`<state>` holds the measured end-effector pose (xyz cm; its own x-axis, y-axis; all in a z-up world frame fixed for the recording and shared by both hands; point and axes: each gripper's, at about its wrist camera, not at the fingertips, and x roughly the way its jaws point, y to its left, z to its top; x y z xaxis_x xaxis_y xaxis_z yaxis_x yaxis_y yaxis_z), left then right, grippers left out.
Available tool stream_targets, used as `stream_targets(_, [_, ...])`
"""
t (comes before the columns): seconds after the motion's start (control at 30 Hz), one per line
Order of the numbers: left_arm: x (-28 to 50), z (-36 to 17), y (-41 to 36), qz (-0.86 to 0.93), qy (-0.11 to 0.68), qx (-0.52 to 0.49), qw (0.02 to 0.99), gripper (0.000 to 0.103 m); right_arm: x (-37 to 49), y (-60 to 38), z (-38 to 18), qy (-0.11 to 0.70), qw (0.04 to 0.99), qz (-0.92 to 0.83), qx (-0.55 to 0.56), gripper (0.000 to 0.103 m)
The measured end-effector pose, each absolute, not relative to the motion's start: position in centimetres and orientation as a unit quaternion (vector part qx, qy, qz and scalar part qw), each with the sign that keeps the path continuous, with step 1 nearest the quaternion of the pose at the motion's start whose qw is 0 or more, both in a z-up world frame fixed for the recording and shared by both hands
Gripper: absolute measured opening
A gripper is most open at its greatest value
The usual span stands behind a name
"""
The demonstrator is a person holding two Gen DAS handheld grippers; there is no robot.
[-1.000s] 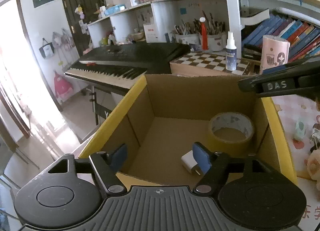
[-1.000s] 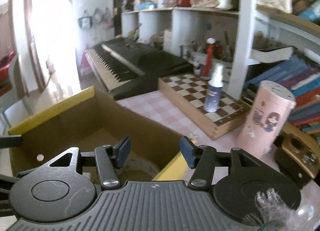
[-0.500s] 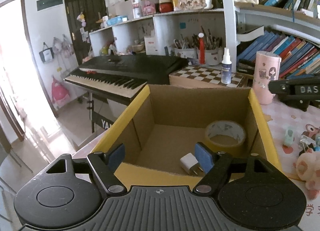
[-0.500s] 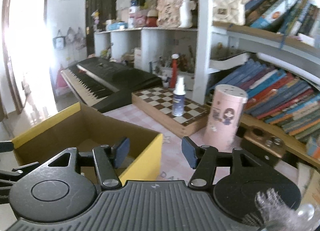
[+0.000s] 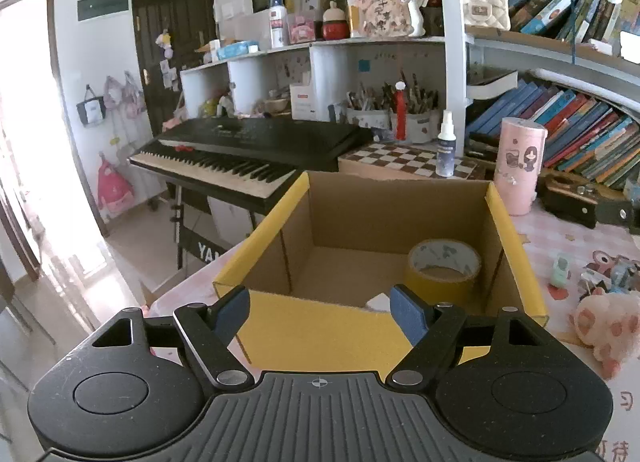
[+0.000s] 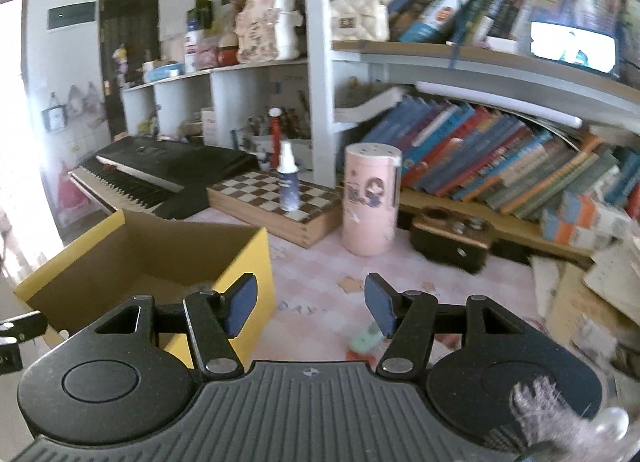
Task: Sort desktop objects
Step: 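Withdraw both grippers from the box back toward the desk items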
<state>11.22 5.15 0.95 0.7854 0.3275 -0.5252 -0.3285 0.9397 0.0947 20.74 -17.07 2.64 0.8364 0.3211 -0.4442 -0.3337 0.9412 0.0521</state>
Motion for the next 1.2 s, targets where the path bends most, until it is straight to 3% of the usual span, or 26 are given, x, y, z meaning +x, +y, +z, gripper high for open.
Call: stream_targets(1.2, [1.0, -0.2, 4.8, 0.094, 0.289, 0.011, 0.953, 0.086, 3.3, -17.4, -1.9, 0.299, 0.95, 0.091, 0.019, 0.062])
